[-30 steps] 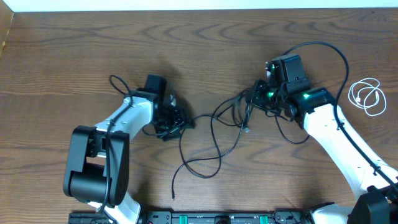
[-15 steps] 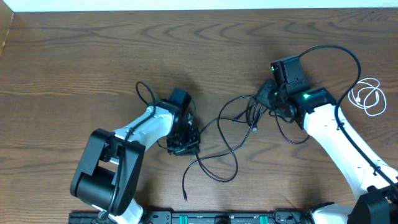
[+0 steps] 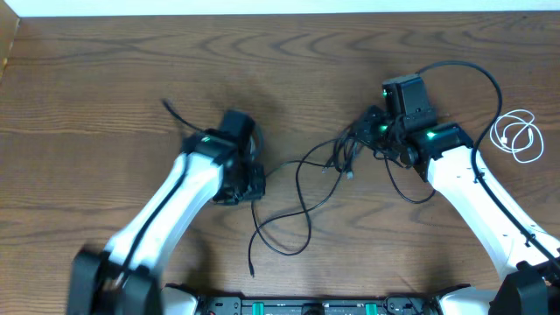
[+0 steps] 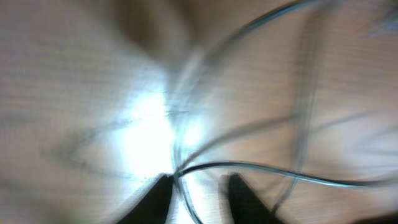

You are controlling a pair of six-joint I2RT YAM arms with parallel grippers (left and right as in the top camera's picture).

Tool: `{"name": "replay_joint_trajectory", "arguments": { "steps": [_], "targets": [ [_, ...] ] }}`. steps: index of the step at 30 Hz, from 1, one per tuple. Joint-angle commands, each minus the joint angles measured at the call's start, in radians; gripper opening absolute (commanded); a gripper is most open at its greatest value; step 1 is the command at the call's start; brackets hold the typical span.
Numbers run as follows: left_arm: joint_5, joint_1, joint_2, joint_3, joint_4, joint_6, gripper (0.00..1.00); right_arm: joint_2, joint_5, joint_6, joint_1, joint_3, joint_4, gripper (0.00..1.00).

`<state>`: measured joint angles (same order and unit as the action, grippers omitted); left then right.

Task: Untangle cables
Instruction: 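Reach the left gripper toward the bundle beside the right gripper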

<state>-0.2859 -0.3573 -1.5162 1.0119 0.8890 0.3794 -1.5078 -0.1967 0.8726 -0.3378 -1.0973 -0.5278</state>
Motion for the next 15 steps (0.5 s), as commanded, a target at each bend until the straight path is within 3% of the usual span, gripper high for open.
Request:
{"name": "replay_joint_trajectory", "arguments": {
  "steps": [1,3,7,15],
  "targets": [
    [-0.073,-0.002,0.165,0.024,-0.047,-0.024,0.55,0.017,-0.294,-0.189,0.000,-0.003,0.078,0.01],
    [-0.135,-0.002,0.222,0.024,-0.076,-0.024,0.61,0.017,-0.436,-0.286,0.000,-0.003,0.127,0.01],
    [-0.181,-0.002,0.283,0.024,-0.099,0.002,0.62,0.017,-0.607,-0.423,0.000,-0.003,0.171,0.01],
    [-0.173,0.002,0.273,0.024,-0.148,0.243,0.62,0.017,-0.746,-0.636,0.000,-0.003,0.181,0.01]
  ]
}}
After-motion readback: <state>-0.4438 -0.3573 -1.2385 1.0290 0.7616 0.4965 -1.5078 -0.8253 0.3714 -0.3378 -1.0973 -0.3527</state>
